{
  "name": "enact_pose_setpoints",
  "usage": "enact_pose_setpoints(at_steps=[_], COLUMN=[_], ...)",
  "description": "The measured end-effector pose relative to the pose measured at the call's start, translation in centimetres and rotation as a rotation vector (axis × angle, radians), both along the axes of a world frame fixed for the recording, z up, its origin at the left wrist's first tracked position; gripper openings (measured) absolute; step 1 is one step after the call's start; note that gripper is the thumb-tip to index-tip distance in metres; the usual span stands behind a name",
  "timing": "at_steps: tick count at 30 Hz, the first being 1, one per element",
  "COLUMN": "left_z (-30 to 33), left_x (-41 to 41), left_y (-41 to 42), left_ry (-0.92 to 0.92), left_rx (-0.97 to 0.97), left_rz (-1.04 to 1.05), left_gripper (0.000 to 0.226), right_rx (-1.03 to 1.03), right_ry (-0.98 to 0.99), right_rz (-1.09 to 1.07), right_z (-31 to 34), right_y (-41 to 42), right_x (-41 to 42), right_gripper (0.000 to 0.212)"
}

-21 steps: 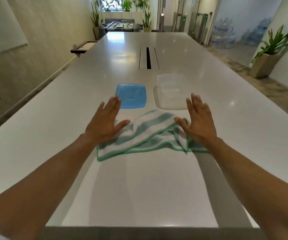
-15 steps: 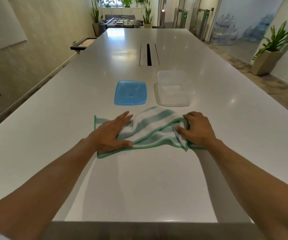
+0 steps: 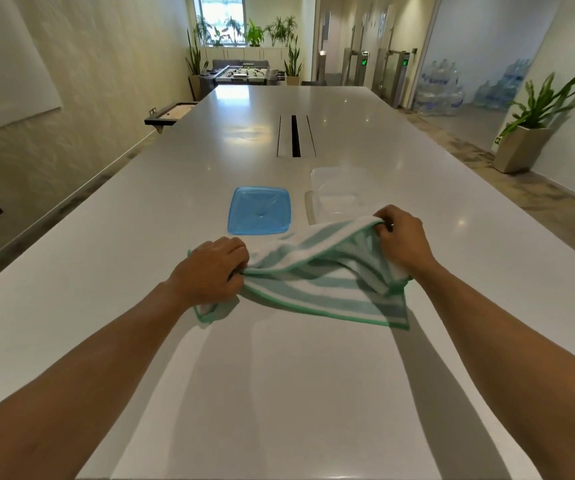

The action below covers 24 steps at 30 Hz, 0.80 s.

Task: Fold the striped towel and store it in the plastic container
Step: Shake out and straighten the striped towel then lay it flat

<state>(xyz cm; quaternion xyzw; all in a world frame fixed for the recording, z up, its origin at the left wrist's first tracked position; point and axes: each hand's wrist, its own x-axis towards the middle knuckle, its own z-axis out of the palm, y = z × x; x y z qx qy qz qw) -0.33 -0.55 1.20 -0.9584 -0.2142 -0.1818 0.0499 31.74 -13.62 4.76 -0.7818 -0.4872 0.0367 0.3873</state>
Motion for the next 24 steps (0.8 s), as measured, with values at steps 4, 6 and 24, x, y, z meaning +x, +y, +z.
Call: enact_pose_setpoints(at_steps=[4,6,24], left_z=[1.6,2.5,14.8], left_x=[0.8,1.3,0.9], left_y=[0.6,0.8,4.2], left_ry=[-0.119,-0.205,-0.436], left_rx=[-0.028,-0.12,-0.437], left_rz=[0.154,0.25,0.254], left_gripper=[0.008,0.011,0.044], right_rx=[0.028,0.033,-0.229], right_ry=[-0.026,-0.035,-0.008], right_rz=[-0.035,-0.05,0.42], right_z=[2.4,3.5,14.9], right_y=[0.9,1.3,-0.4], right_x=[0.6,1.0,4.8], right_gripper=[0.02,0.022,0.02])
